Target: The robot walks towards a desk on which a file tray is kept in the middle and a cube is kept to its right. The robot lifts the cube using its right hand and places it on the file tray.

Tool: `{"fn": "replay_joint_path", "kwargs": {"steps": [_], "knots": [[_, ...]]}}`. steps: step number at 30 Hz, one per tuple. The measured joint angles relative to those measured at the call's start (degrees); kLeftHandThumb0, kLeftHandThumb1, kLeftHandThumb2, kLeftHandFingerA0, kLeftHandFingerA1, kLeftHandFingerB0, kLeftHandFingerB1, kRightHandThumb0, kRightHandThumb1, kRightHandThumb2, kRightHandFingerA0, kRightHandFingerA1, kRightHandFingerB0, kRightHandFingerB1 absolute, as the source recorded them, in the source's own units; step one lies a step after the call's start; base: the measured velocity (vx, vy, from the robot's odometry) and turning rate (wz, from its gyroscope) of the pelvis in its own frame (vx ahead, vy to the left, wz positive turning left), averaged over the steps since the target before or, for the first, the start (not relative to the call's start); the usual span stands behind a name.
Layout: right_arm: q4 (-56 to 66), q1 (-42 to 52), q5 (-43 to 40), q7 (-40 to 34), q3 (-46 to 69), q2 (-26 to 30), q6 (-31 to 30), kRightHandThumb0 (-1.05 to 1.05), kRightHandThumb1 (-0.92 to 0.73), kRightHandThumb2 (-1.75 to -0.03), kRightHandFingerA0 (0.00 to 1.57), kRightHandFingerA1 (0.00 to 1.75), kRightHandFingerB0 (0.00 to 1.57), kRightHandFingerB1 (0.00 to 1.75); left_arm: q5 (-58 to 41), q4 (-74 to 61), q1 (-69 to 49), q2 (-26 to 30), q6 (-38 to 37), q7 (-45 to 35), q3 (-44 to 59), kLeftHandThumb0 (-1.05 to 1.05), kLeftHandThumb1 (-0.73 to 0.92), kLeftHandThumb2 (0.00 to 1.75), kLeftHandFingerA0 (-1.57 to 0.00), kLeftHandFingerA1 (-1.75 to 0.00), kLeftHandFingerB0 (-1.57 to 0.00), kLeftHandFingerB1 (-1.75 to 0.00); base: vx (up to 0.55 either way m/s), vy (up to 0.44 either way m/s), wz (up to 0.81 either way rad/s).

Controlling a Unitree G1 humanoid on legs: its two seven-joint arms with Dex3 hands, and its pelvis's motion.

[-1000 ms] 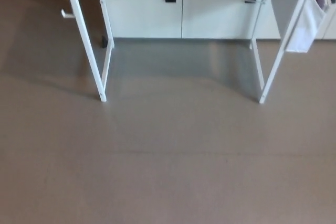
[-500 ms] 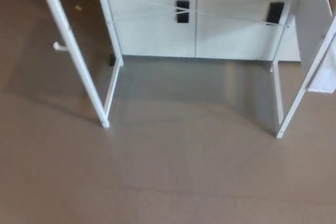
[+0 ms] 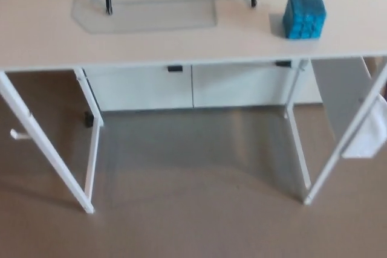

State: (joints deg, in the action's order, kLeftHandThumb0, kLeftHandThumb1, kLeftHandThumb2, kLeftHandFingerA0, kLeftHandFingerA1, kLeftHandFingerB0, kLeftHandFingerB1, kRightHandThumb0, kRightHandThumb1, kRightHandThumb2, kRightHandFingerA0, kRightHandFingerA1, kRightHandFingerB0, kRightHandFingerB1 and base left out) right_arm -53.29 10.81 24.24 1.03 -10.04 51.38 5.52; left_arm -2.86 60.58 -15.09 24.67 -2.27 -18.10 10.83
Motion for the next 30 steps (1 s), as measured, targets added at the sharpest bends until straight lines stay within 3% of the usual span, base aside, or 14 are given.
{"fn": "replay_joint_path", "kwargs": {"steps": [1, 6, 7, 8, 9, 11, 13, 16, 17, 21, 22, 23, 25, 30], "knots": [[0.21, -0.07, 0.1, 0.03, -0.13, -0.31, -0.3, -0.34, -0.41, -0.96, 0.0, 0.43, 0.0, 0.45, -0.02, 0.48, -0.01, -0.17, -0.04, 0.01, 0.0, -0.36, 0.56, 1.11, -0.04, -0.54, 0.0, -0.5, 0.44, -0.328, -0.6], [0.15, -0.41, 0.08, -0.01, -0.03, -0.54, -0.04, -0.33, -0.4, -0.95, 0.0, 0.44, 0.0, 0.45, -0.16, 1.31, 0.63, -0.49, -0.49, -0.33, 0.14, -0.76, 0.71, 1.02, -0.04, -0.5, -0.07, -0.42, 0.33, -0.175, 0.32], [-0.63, -0.53, -0.11, -0.04, 0.43, -0.64, 0.45, -0.33, -0.41, -0.95, 0.0, 0.44, 0.0, 0.45, -0.33, 1.22, 0.6, -0.49, -0.6, -0.54, 0.39, -0.73, 0.9, 0.65, -0.09, -0.48, -0.11, -0.33, 0.15, -0.023, 0.03], [-1.21, -0.65, -0.21, -0.06, 0.7, -0.67, 0.82, -0.34, -0.41, -0.96, 0.0, 0.43, 0.0, 0.45, -0.4, 1.21, 0.45, -0.49, -0.6, -0.68, 0.52, -0.84, 0.73, 1.05, -0.03, -0.51, -0.07, -0.45, 0.13, -0.005, -0.03], [-1.77, -0.85, -0.25, -0.06, 0.8, -0.69, 1.09, -0.73, -0.6, -0.81, 0.24, 0.39, 0.09, 0.32, -0.42, 1.17, 0.28, -0.49, -0.6, -0.74, 0.57, -0.37, 0.52, 1.1, -0.04, -0.53, 0.0, -0.5, 0.13, 0.035, -0.08], [-3.77, -1.84, 0.03, -0.27, 0.35, -0.71, 1.37, -0.72, -0.59, -0.8, 0.25, 0.4, 0.09, 0.33, -0.35, 0.47, -0.21, -0.48, -0.59, -0.71, 0.42, -0.74, 0.89, 0.66, -0.09, -0.47, -0.13, -0.31, 0.1, 0.065, -0.16], [-6.25, -3.0, 0.42, -0.91, -0.56, -0.93, 1.67, -0.7, -0.59, -0.79, 0.24, 0.39, 0.09, 0.33, -0.37, 0.15, -0.15, -0.48, -0.58, -0.74, 0.4, -0.77, 0.71, 1.03, -0.04, -0.5, -0.07, -0.39, 0.09, 0.122, -0.17], [-9.77, -4.66, 0.6, -1.51, -1.07, -1.87, 2.13, -0.73, -0.59, -0.8, 0.25, 0.4, 0.08, 0.31, -0.35, 1.14, 0.58, -0.4, -0.6, -0.77, 0.38, -0.8, 0.69, 1.05, 0.0, -0.5, -0.11, -0.45, 0.07, 0.166, -0.16], [-10.58, -5.17, 0.73, -1.65, -1.38, -2.16, 2.19, -0.71, -0.59, -0.8, 0.25, 0.4, 0.09, 0.32, -0.4, 1.61, 1.06, -0.3, -0.59, -0.78, 0.56, -0.75, 0.86, 0.66, -0.07, -0.47, -0.13, -0.33, 0.1, 0.135, 0.04], [-11.16, -5.98, 1.03, -1.99, -1.83, -2.15, 3.0, -0.75, -0.61, -0.9, 0.3, 0.44, 0.03, 0.29, -0.4, 1.08, 1.29, -0.06, -0.63, -0.77, 0.59, -0.76, 0.71, 1.02, -0.05, -0.5, -0.07, -0.42, -0.02, 0.245, -0.1], [-10.98, -5.95, 1.27, -2.02, -2.43, -2.25, 3.28, -0.74, -0.6, -0.86, 0.33, 0.44, 0.07, 0.3, -0.39, 0.78, 1.11, 0.05, -0.63, -0.73, 0.56, -0.73, 0.88, 0.66, -0.07, -0.45, -0.14, -0.31, -0.03, 0.13, 0.0], [-10.72, -5.95, 1.64, -2.19, -2.99, -2.16, 3.33, -0.71, -0.59, -0.84, 0.34, 0.44, 0.06, 0.3, -0.39, 0.42, 0.81, 0.07, -0.62, -0.72, 0.56, -0.36, 0.54, 1.11, -0.04, -0.54, 0.0, -0.5, 0.0, 0.05, 0.07], [-10.26, -5.95, 1.7, -2.21, -2.98, -1.92, 3.44, -0.72, -0.59, -0.82, 0.34, 0.43, 0.09, 0.31, -0.4, -0.35, 0.34, 0.07, -0.62, -0.71, 0.6, -0.76, 0.71, 1.04, -0.04, -0.5, -0.07, -0.44, 0.0, 0.022, 0.09], [-3.71, -2.55, 1.42, -1.85, -1.73, -1.62, 2.9, -0.75, -0.6, -0.84, 0.33, 0.43, 0.09, 0.32, -0.34, -1.47, -0.69, 0.08, -0.57, -0.68, 0.46, -0.36, 0.53, 1.1, -0.04, -0.54, 0.0, -0.5, 0.03, -0.016, 0.07]]}}
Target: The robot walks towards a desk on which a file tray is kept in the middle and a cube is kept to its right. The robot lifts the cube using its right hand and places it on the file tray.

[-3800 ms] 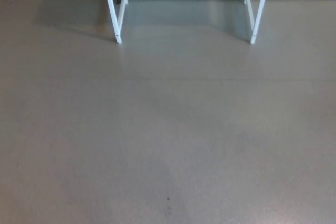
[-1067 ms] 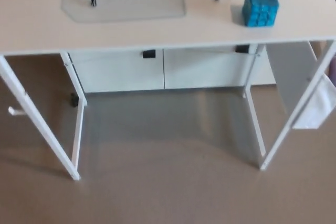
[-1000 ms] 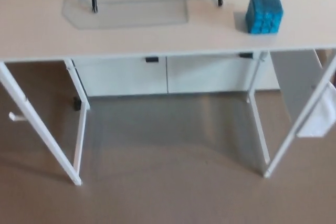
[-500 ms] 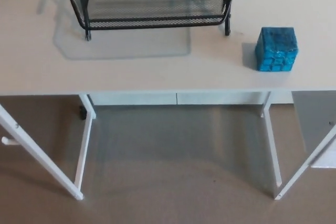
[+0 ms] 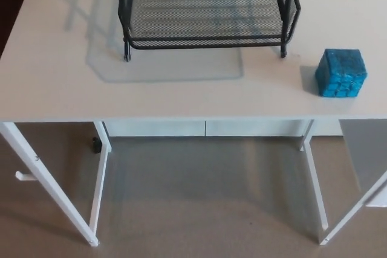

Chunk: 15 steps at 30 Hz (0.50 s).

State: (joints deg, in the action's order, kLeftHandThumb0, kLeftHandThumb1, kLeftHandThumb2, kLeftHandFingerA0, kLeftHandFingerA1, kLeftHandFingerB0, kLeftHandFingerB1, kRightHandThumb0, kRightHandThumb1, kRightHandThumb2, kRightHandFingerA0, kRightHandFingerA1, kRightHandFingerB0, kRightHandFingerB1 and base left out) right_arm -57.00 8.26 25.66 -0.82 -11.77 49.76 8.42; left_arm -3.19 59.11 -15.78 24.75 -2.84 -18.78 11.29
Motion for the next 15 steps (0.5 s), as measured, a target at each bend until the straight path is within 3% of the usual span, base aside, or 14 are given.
{"fn": "replay_joint_path", "kwargs": {"steps": [1, 2, 3, 5, 6, 7, 8, 9, 12, 13, 14, 15], "knots": [[1.77, 0.73, 0.12, 0.01, 0.04, 0.05, -0.38, -0.75, -0.6, -0.84, 0.33, 0.43, 0.09, 0.32, -0.01, -0.16, -0.27, -0.02, 0.04, 0.01, 0.02, -0.36, 0.53, 1.1, -0.04, -0.54, 0.0, -0.5, 0.12, 0.042, 0.03], [3.37, 1.26, 0.22, 0.0, 0.23, 0.37, -0.83, -0.73, -0.6, -0.81, 0.28, 0.41, 0.09, 0.33, -0.01, -0.3, -0.46, -0.17, 0.06, -0.05, -0.01, -0.76, 0.9, 0.67, -0.09, -0.46, -0.15, -0.31, 0.18, -0.043, 0.14], [4.61, 1.7, 0.31, 0.01, 0.46, 0.43, -1.43, -0.74, -0.6, -0.86, 0.27, 0.42, 0.06, 0.31, -0.03, 0.03, -0.36, 0.0, 0.04, -0.05, 0.11, -0.37, 0.52, 1.1, -0.03, -0.53, 0.0, -0.5, 0.04, -0.059, 0.18], [6.56, 2.44, 0.72, 0.16, 0.43, 0.37, -2.66, -0.74, -0.6, -0.86, 0.27, 0.42, 0.06, 0.31, -0.07, 0.21, -0.39, 0.28, -0.01, -0.02, 0.43, -0.37, 0.52, 1.1, -0.03, -0.53, 0.0, -0.5, -0.01, -0.108, 0.17], [7.55, 2.84, 0.94, 0.26, 0.44, 0.4, -3.53, -0.74, -0.73, -0.62, 0.35, 0.33, 0.1, 0.27, -0.09, 0.28, -0.36, 0.23, -0.07, -0.03, 0.52, -0.37, 0.52, 1.1, -0.04, -0.54, 0.0, -0.49, -0.02, -0.095, -0.07], [8.16, 3.0, 1.23, 0.3, 0.33, 0.52, -4.28, -0.72, -0.71, -0.61, 0.36, 0.33, 0.09, 0.27, -0.08, 0.52, -0.44, -0.02, -0.06, -0.03, 0.51, -0.37, 0.52, 1.1, -0.03, -0.53, 0.0, -0.5, 0.0, 0.0, 0.0], [8.63, 3.16, 1.47, 0.34, 0.2, 0.59, -5.0, -0.72, -0.71, -0.61, 0.36, 0.33, 0.09, 0.27, -0.05, 0.77, -0.53, -0.17, -0.07, -0.03, 0.44, -0.37, 0.52, 1.1, -0.03, -0.53, 0.0, -0.5, 0.17, -0.029, -0.04], [8.74, 3.31, 1.57, 0.38, 0.2, 0.59, -5.34, -0.71, -0.6, -0.86, 0.42, 0.47, 0.06, 0.29, -0.01, 1.08, -0.64, -0.17, -0.07, 0.02, 0.41, -0.37, 0.52, 1.1, -0.04, -0.53, 0.0, -0.5, 0.12, 0.017, -0.03], [5.01, 1.48, 1.48, 0.45, 0.2, 0.24, -4.95, -0.72, -0.57, -0.85, 0.49, 0.48, 0.05, 0.28, -0.06, 1.73, -0.72, -0.19, -0.09, 0.05, 0.69, -0.37, 0.51, 1.09, -0.03, -0.53, 0.0, -0.49, 0.1, 0.073, -0.13], [2.71, 0.33, 1.42, 0.44, 0.2, 0.04, -4.63, -0.64, -0.56, -0.8, 0.58, 0.5, 0.05, 0.28, -0.06, 1.77, -0.76, -0.2, -0.09, 0.06, 0.71, -0.79, 0.9, 0.67, -0.19, -0.45, -0.15, -0.32, 0.12, 0.164, -0.13], [0.99, -0.55, 1.29, 0.46, 0.35, -0.16, -4.38, -0.64, -0.56, -0.81, 0.56, 0.5, 0.05, 0.27, -0.04, 1.79, -0.73, -0.2, -0.08, 0.11, 0.69, -0.38, 0.5, 1.09, -0.02, -0.52, 0.0, -0.5, 0.16, 0.187, -0.18], [-1.52, -2.08, 1.05, 0.58, 0.69, -0.55, -3.91, -0.64, -0.56, -0.81, 0.56, 0.5, 0.05, 0.27, -0.05, 1.78, -0.75, -0.22, -0.08, 0.18, 0.71, -0.38, 0.5, 1.09, -0.02, -0.52, 0.0, -0.5, 0.16, 0.229, -0.28]]}}
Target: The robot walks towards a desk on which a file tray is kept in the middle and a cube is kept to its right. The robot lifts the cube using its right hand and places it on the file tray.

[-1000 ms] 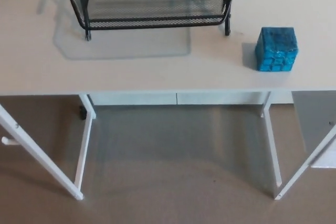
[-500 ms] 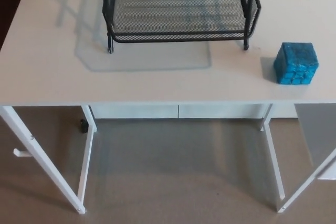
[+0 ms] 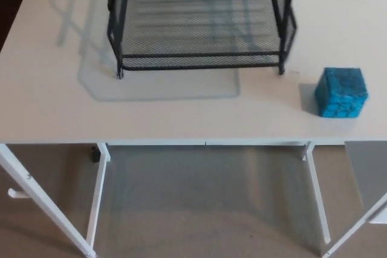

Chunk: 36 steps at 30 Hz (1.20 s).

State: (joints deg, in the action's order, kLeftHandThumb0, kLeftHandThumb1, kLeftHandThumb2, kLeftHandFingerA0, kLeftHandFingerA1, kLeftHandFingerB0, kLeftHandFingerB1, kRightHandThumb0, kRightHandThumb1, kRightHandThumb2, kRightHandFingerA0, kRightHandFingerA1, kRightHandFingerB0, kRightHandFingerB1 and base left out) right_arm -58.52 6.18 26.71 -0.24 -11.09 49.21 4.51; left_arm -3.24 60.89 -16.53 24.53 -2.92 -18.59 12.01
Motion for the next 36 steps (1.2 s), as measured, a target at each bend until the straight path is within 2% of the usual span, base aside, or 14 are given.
{"fn": "replay_joint_path", "kwargs": {"steps": [7, 8, 9, 12, 13, 20, 21, 26, 27, 29, 30, 31, 32, 36], "knots": [[-7.71, -4.72, -1.56, 0.97, 1.33, -2.17, 4.53, -0.64, -0.56, -0.81, 0.5, 0.48, 0.05, 0.27, -0.29, -3.49, 0.05, 0.33, 0.43, 0.75, 0.95, -0.8, 0.7, 1.06, -0.05, -0.52, -0.09, -0.48, 0.05, 0.191, 0.01], [-8.19, -4.72, -1.86, 1.08, 1.67, -2.16, 5.07, -0.64, -0.56, -0.8, 0.51, 0.48, 0.05, 0.28, -0.39, -4.31, -0.32, 0.18, 0.73, 0.75, 1.15, -0.37, 0.52, 1.1, -0.04, -0.54, 0.0, -0.5, 0.06, -0.044, 0.06], [-8.45, -4.76, -2.1, 1.18, 1.9, -2.16, 5.44, -0.59, -0.65, -0.59, 0.58, 0.39, 0.08, 0.26, -0.47, -4.93, -0.63, 0.12, 1.0, 0.74, 1.35, -0.78, 0.7, 1.05, -0.03, -0.5, -0.11, -0.47, 0.06, -0.082, 0.06], [-8.89, -5.44, -3.04, 1.45, 3.42, -2.28, 6.46, -0.63, -0.55, -0.76, 0.54, 0.48, 0.08, 0.3, -0.84, -6.74, -1.29, -0.07, 1.91, 0.81, 2.28, -0.37, 0.51, 1.09, -0.03, -0.53, 0.0, -0.49, 0.05, -0.122, 0.04], [-9.0, -5.7, -3.39, 1.46, 3.97, -2.3, 6.76, -0.55, -0.61, -0.6, 0.55, 0.4, 0.09, 0.22, -0.97, -6.86, -1.42, -0.07, 1.94, 0.83, 2.53, -0.76, 0.89, 0.67, -0.15, -0.45, -0.18, -0.31, 0.02, -0.141, 0.09], [-9.16, -7.13, -8.65, 3.61, 12.38, -3.49, 9.55, -0.44, -0.51, -0.65, 0.42, 0.42, 0.09, 0.31, -1.8, -8.77, -3.17, -0.4, 1.89, 2.1, 4.87, -0.72, 0.91, 0.67, -0.2, -0.47, -0.15, -0.34, 0.03, -0.182, 0.09], [-9.79, -7.39, -9.44, 3.7, 13.82, -3.7, 10.23, -0.42, -0.5, -0.65, 0.42, 0.42, 0.08, 0.3, -1.95, -8.75, -2.87, -0.38, 1.89, 2.26, 5.43, -0.73, 0.73, 1.02, -0.18, -0.54, -0.08, -0.45, 0.04, -0.129, -0.03], [-11.92, -8.31, -12.34, 3.85, 18.36, -5.03, 13.53, -0.43, -0.47, -0.64, 0.46, 0.44, 0.09, 0.31, -2.49, -9.22, -1.41, -0.22, 1.91, 2.75, 7.13, -0.75, 0.91, 0.67, -0.24, -0.53, -0.19, -0.44, 0.01, -0.021, 0.01], [-11.98, -8.36, -12.95, 3.85, 19.24, -5.2, 14.29, -0.25, -0.42, -0.92, 0.05, 0.45, 0.0, 0.47, -2.52, -9.77, -1.16, -0.13, 1.91, 2.75, 7.25, -0.79, 0.72, 1.0, -0.25, -0.59, -0.18, -0.53, 0.02, 0.05, -0.08], [-10.55, -7.93, -14.3, 4.39, 21.6, -5.21, 15.39, -0.25, -0.43, -0.92, 0.05, 0.46, 0.0, 0.47, -2.48, -10.12, -0.91, 0.09, 1.91, 2.73, 7.13, -0.78, 0.71, 1.0, -0.22, -0.57, -0.16, -0.51, 0.02, 0.079, -0.08], [-9.4, -7.6, -15.22, 4.77, 23.07, -5.21, 15.83, -0.23, -0.43, -0.92, 0.03, 0.47, 0.0, 0.48, -2.48, -10.18, -0.86, 0.15, 1.91, 2.72, 7.11, -0.76, 0.91, 0.67, -0.24, -0.54, -0.19, -0.46, 0.03, 0.137, -0.12], [-8.23, -7.51, -15.95, 5.1, 24.31, -5.23, 15.99, -0.36, -0.51, -0.57, 0.21, 0.34, 0.03, 0.2, -2.49, -10.22, -0.9, 0.16, 1.91, 2.68, 7.08, -0.78, 0.89, 0.67, -0.23, -0.54, -0.15, -0.47, 0.0, 0.15, 0.02], [-6.99, -7.53, -16.63, 5.47, 25.51, -5.27, 16.04, -0.38, -0.5, -0.57, 0.22, 0.36, 0.01, 0.2, -2.5, -10.38, -0.93, 0.26, 1.9, 2.63, 7.1, -0.8, 0.73, 1.01, -0.19, -0.57, -0.12, -0.52, 0.01, 0.13, 0.04], [-0.01, -9.1, -19.3, 6.76, 29.67, -4.92, 16.31, -0.68, -0.44, -0.78, 0.15, 0.48, 0.0, 0.3, -2.52, -10.84, -1.2, 0.19, 1.92, 2.35, 7.14, -0.79, 0.71, 1.0, -0.25, -0.58, -0.16, -0.52, 0.08, 0.193, 0.07]]}}
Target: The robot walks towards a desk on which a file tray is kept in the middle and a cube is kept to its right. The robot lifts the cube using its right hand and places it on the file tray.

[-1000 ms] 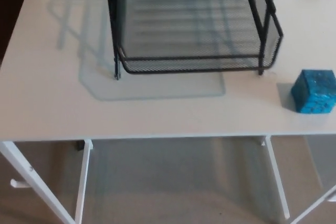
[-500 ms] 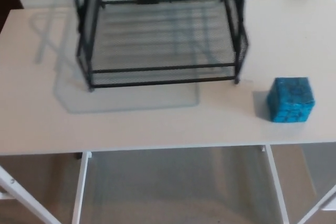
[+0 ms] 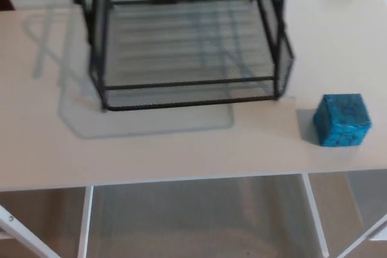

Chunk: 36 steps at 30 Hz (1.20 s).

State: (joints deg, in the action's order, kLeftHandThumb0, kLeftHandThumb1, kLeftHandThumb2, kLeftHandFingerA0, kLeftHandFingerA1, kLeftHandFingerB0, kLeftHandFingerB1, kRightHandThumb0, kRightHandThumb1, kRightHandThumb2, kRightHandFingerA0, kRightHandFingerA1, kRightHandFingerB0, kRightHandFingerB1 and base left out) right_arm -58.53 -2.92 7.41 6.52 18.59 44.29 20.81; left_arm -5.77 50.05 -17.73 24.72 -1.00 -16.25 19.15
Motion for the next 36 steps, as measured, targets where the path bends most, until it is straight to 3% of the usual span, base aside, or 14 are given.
{"fn": "replay_joint_path", "kwargs": {"steps": [3, 4, 5, 6, 7, 8, 10, 11, 13, 17, 23, 32, 33, 36], "knots": [[6.68, -1.06, -1.03, 0.82, 1.47, 0.25, -0.68, -0.67, -0.43, -0.77, 0.15, 0.48, 0.01, 0.27, 0.0, -0.25, -0.18, 0.0, 0.0, 0.01, 0.24, -0.76, 0.72, 1.02, -0.26, -0.58, -0.13, -0.51, -0.03, 0.068, 0.01], [8.82, -1.75, -1.19, 1.04, 1.93, 0.28, -0.95, -0.65, -0.42, -0.78, 0.19, 0.5, 0.0, 0.23, -0.01, -0.31, -0.35, -0.01, 0.0, 0.01, 0.32, -0.74, 0.92, 0.67, -0.28, -0.51, -0.14, -0.37, 0.0, 0.0, 0.0], [11.08, -2.52, -1.27, 1.2, 2.29, 0.34, -1.25, -0.61, -0.54, -0.56, 0.18, 0.46, 0.0, 0.27, -0.01, -0.39, -0.58, -0.01, 0.0, 0.0, 0.41, -0.74, 0.73, 1.05, -0.24, -0.58, -0.07, -0.46, 0.0, 0.0, 0.0], [13.24, -3.4, -1.3, 1.34, 2.54, 0.39, -1.61, -0.7, -0.55, -0.57, 0.14, 0.51, 0.0, 0.29, -0.01, -0.46, -0.78, -0.03, 0.0, 0.0, 0.46, -0.72, 0.92, 0.67, -0.28, -0.52, -0.15, -0.36, 0.0, 0.0, 0.0], [14.61, -4.17, -1.39, 1.44, 2.67, 0.41, -1.88, -0.7, -0.55, -0.57, 0.14, 0.51, 0.0, 0.29, -0.02, -0.44, -0.87, -0.05, 0.0, -0.01, 0.52, -0.72, 0.92, 0.67, -0.28, -0.52, -0.15, -0.36, 0.0, 0.0, 0.0], [17.05, -5.57, -1.67, 1.66, 2.91, 0.52, -2.4, -0.68, -0.56, -0.57, 0.09, 0.49, 0.0, 0.27, -0.04, -0.43, -0.94, -0.05, -0.01, -0.02, 0.65, -0.74, 0.73, 1.02, -0.24, -0.56, -0.12, -0.46, 0.0, 0.0, 0.0], [20.58, -8.71, -2.27, 2.31, 3.17, 0.8, -3.63, -0.68, -0.52, -0.56, 0.06, 0.58, 0.0, 0.36, -0.08, -0.06, -0.94, -0.07, -0.01, -0.05, 0.88, -0.76, 0.73, 1.03, -0.25, -0.57, -0.13, -0.49, 0.0, 0.0, 0.0], [21.99, -10.63, -2.51, 2.62, 3.19, 1.1, -4.2, -0.71, -0.42, -0.84, 0.06, 0.56, 0.0, 0.27, -0.09, 0.17, -0.89, -0.07, -0.02, -0.06, 0.99, -0.76, 0.72, 1.03, -0.28, -0.59, -0.13, -0.5, 0.0, 0.0, 0.0], [24.85, -14.8, -3.09, 3.56, 3.1, 2.05, -5.7, -0.64, -0.54, -0.57, 0.02, 0.52, 0.0, 0.28, -0.11, 0.36, -0.88, -0.08, -0.03, -0.17, 1.11, -0.75, 0.72, 1.04, -0.29, -0.59, -0.14, -0.5, 0.0, 0.0, 0.0], [29.37, -22.08, -3.67, 6.09, 1.63, 3.89, -8.89, -0.58, -0.34, -0.73, 0.0, 0.23, 0.0, 0.14, -0.11, 0.65, -1.1, -0.1, -0.04, -0.31, 1.25, -0.75, 0.73, 1.02, -0.29, -0.57, -0.15, -0.49, 0.0, 0.0, 0.0], [34.86, -27.4, -2.74, 10.75, -6.71, 4.39, -13.17, -0.77, -0.45, -0.78, 0.0, 0.01, 0.02, 0.09, -0.1, 2.92, -0.82, -0.09, -0.04, -0.4, 1.59, -0.75, 0.72, 1.02, -0.28, -0.57, -0.15, -0.49, 0.0, 0.0, 0.0], [37.17, -31.83, 2.56, 17.64, -25.08, 2.63, -17.9, -0.63, -0.36, -0.81, 0.0, 0.2, 0.0, 0.26, -0.06, 4.86, 0.46, -0.07, -0.06, -0.79, 1.6, -0.73, 0.71, 1.03, -0.34, -0.57, -0.16, -0.47, 0.0, 0.0, 0.0], [37.04, -32.35, 3.47, 18.47, -27.46, 2.21, -18.4, -0.67, -0.38, -0.8, 0.0, 0.16, 0.01, 0.2, -0.05, 5.56, 0.96, -0.05, -0.06, -0.79, 1.59, -0.72, 0.92, 0.67, -0.43, -0.49, -0.21, -0.38, 0.0, 0.0, 0.0], [36.89, -33.7, 5.83, 20.8, -33.25, 1.36, -19.64, -0.74, -0.41, -0.8, 0.0, 0.09, 0.0, 0.14, 0.03, 7.17, 1.91, 0.08, -0.11, -0.8, 1.4, -0.72, 0.9, 0.67, -0.45, -0.49, -0.23, -0.39, 0.0, 0.0, 0.0]]}}
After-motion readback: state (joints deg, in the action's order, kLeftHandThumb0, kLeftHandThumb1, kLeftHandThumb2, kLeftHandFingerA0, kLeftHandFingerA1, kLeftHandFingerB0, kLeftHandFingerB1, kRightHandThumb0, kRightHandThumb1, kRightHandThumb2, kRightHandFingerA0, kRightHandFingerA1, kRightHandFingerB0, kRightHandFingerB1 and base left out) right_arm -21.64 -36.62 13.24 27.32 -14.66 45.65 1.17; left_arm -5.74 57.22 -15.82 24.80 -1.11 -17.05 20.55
